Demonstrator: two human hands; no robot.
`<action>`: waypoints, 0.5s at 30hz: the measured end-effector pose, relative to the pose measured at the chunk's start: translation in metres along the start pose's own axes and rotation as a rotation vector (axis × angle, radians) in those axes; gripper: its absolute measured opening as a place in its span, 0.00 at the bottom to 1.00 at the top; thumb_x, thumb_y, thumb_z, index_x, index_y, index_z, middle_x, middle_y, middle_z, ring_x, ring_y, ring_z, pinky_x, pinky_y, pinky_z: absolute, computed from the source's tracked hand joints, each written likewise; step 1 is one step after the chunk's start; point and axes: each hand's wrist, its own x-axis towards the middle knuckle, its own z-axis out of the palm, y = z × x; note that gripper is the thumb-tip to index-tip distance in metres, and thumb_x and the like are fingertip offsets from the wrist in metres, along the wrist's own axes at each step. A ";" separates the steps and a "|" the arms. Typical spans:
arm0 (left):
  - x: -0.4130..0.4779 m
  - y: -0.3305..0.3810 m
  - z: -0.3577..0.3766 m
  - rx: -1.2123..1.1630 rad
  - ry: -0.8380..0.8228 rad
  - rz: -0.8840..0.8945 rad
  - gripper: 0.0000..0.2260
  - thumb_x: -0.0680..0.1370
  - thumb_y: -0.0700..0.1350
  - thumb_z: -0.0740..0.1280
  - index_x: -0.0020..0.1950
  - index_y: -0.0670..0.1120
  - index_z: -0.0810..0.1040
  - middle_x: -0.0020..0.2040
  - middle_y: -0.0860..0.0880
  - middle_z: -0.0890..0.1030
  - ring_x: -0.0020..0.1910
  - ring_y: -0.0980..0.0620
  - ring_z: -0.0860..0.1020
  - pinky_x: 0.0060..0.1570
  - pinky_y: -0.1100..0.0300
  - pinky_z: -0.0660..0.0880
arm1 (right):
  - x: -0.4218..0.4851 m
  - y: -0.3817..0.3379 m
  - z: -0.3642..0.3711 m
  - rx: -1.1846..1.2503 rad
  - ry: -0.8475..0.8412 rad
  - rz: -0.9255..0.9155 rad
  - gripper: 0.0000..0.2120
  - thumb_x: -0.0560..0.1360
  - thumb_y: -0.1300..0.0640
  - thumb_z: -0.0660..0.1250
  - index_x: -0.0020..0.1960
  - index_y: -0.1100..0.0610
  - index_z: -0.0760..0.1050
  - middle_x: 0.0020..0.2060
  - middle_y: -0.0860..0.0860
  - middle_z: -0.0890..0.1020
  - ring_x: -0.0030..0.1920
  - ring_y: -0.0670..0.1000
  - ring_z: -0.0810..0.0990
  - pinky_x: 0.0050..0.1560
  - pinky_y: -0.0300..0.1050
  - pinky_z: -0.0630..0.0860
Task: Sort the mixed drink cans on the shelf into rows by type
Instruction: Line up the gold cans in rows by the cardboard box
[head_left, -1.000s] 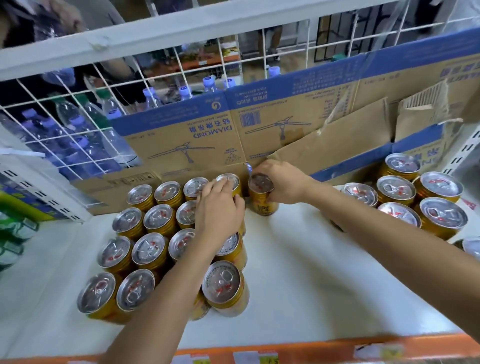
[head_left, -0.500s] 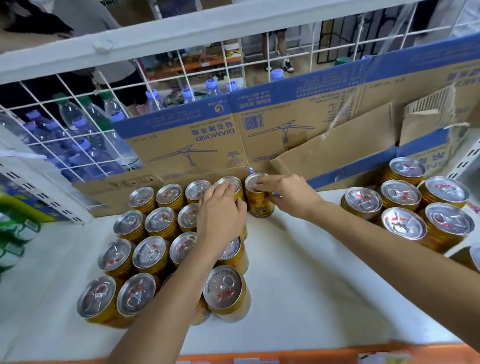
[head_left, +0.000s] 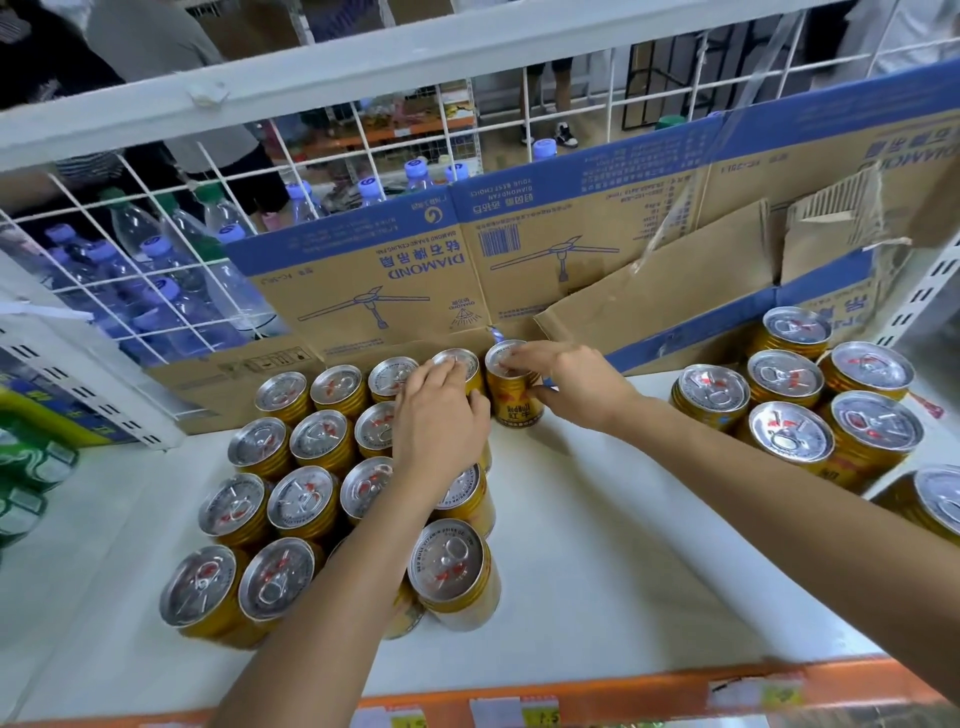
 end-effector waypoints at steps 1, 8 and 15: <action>-0.001 0.000 0.000 0.001 0.004 0.002 0.22 0.81 0.51 0.52 0.75 0.45 0.64 0.74 0.49 0.65 0.74 0.50 0.58 0.73 0.57 0.52 | -0.001 -0.001 -0.003 -0.023 -0.009 0.008 0.25 0.74 0.63 0.68 0.69 0.53 0.70 0.66 0.51 0.74 0.66 0.53 0.72 0.61 0.44 0.70; 0.001 -0.004 0.005 -0.020 0.028 0.020 0.21 0.81 0.50 0.54 0.73 0.46 0.66 0.73 0.48 0.68 0.73 0.49 0.60 0.72 0.55 0.54 | -0.019 0.017 -0.049 -0.204 -0.238 0.158 0.20 0.76 0.52 0.66 0.67 0.52 0.72 0.63 0.52 0.77 0.61 0.56 0.74 0.58 0.48 0.72; 0.003 -0.004 0.009 -0.040 0.048 0.034 0.20 0.80 0.49 0.55 0.71 0.45 0.68 0.70 0.47 0.71 0.71 0.47 0.64 0.71 0.52 0.57 | -0.053 0.042 -0.083 -0.522 -0.583 0.439 0.32 0.68 0.46 0.73 0.67 0.56 0.67 0.61 0.54 0.75 0.60 0.57 0.73 0.56 0.53 0.76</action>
